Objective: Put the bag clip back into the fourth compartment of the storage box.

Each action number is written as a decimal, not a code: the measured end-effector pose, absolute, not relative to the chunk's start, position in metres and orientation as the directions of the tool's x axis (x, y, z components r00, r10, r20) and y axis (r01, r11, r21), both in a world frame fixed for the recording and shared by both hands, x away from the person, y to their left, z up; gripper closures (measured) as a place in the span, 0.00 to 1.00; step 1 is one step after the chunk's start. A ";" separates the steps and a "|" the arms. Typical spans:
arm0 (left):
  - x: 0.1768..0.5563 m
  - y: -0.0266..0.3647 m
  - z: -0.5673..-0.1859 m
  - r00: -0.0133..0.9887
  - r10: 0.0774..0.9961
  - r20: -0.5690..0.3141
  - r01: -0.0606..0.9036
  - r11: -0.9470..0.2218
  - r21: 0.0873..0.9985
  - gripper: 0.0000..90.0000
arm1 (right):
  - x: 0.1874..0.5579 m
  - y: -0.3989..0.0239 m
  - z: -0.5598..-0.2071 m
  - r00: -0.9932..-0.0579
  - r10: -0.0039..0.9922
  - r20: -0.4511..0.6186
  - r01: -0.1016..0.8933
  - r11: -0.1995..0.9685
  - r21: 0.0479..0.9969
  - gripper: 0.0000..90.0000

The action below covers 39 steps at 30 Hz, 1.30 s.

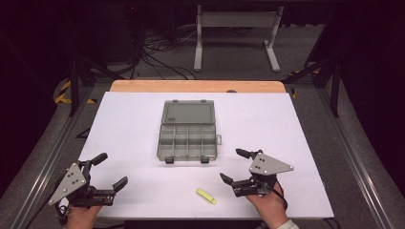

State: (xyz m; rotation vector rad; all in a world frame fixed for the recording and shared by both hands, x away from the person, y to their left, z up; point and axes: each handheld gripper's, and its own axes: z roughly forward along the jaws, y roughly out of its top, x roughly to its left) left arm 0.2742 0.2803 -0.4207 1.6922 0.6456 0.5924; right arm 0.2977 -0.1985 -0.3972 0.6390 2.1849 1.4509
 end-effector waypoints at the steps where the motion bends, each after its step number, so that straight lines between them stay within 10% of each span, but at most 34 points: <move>1: 0.274 0.280 -0.421 0.720 0.692 0.046 0.107 -0.176 0.978 0.01 | 0.298 -0.196 -0.397 -0.801 0.590 -0.105 0.133 0.346 0.929 0.12; 29: 0.275 0.278 -0.423 0.713 0.700 0.042 0.109 -0.169 0.980 0.01 | 0.295 -0.138 -0.393 -0.865 0.487 -0.120 0.122 0.437 0.891 0.13; 39: 0.274 0.276 -0.423 0.710 0.702 0.053 0.100 -0.175 0.979 0.01 | 0.293 -0.122 -0.390 -0.861 0.506 -0.051 0.286 0.566 0.773 0.16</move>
